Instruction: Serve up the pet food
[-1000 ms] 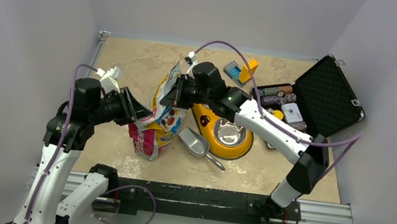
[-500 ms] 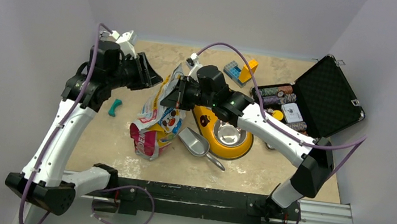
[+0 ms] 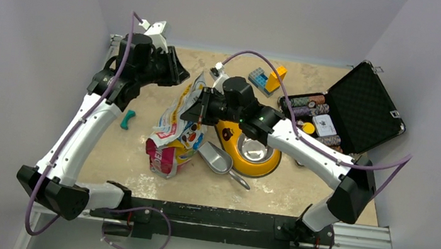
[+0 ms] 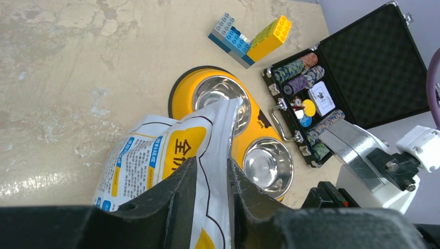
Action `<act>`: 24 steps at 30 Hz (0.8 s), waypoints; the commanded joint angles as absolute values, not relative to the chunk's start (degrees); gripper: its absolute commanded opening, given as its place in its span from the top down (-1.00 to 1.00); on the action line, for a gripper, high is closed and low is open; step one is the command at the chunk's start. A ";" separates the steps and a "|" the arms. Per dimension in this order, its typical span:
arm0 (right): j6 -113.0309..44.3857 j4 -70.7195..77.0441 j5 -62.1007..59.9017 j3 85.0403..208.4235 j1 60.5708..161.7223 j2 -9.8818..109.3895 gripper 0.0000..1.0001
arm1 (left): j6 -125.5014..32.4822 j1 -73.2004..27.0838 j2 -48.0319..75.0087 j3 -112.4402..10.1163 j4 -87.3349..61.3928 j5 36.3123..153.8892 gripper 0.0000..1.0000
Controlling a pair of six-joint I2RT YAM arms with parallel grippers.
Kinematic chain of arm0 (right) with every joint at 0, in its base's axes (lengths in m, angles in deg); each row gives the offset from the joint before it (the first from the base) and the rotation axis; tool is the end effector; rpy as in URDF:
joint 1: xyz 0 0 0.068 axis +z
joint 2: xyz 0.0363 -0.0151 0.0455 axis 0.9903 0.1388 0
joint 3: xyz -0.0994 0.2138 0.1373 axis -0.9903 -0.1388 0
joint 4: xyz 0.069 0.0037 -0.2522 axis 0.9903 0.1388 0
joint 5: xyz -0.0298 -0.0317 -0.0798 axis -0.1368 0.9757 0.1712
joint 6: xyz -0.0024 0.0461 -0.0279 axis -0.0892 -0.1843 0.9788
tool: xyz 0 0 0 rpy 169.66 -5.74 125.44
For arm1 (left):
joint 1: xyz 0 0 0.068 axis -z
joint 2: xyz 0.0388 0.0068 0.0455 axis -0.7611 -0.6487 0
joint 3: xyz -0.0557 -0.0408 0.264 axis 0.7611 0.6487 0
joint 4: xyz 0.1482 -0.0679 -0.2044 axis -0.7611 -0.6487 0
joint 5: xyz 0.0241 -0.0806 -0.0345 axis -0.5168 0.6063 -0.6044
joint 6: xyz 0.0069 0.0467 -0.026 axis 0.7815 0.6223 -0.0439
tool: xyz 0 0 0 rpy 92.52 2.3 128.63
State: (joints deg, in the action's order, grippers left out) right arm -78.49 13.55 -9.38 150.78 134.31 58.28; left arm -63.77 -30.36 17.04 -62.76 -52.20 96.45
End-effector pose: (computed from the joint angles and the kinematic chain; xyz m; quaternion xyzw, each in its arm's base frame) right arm 0.2192 0.2994 0.3558 -0.0878 0.8148 0.5111 0.2591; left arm 0.2472 -0.0925 0.4272 -0.0260 0.8422 -0.2819 0.4588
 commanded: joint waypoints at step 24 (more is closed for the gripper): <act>-78.77 12.55 -14.57 148.58 135.37 55.07 1.00 | -61.95 -26.08 12.88 -61.16 -45.21 93.30 0.41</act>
